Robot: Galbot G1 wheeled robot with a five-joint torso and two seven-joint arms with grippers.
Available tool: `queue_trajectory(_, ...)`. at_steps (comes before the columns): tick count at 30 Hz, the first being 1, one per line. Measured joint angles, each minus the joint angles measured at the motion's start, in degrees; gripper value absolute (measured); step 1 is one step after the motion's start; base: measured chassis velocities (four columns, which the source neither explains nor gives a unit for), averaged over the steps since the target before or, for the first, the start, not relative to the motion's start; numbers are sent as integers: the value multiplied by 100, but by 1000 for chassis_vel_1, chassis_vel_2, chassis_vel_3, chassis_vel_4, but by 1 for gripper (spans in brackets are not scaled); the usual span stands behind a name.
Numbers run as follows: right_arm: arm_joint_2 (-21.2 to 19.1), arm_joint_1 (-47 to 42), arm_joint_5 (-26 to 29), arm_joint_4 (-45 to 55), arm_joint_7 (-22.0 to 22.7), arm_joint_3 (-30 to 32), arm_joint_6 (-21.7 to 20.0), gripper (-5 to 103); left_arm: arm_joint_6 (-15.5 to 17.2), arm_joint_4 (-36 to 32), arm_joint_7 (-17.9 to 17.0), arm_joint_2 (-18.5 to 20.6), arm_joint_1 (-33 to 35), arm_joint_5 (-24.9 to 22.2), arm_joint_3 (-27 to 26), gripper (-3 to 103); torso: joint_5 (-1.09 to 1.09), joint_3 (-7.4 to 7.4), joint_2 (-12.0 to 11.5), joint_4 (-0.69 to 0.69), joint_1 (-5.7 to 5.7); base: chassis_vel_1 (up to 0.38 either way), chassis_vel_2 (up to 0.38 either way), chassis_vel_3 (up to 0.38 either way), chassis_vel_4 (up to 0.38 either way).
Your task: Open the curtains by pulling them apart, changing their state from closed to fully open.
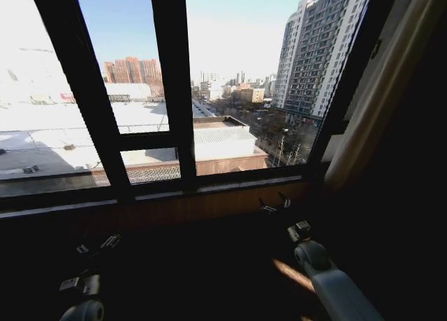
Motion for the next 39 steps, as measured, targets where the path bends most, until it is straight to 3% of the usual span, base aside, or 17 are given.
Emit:
queue_trajectory(6,0,0,0,0,0,0,0,100,0,0,-4,0,-2,0,3,100,-1,3,-4,-4,5,56,-31,-97,129)
queue_trajectory(12,0,1,0,0,0,1,0,100,0,0,-2,0,-5,0,3,100,-1,6,-7,2,14,-40,28,51,-33)
queue_trajectory(39,0,1,0,1,0,0,0,100,0,0,2,0,-2,0,1,100,0,3,-4,-1,6,-1,2,4,-1)
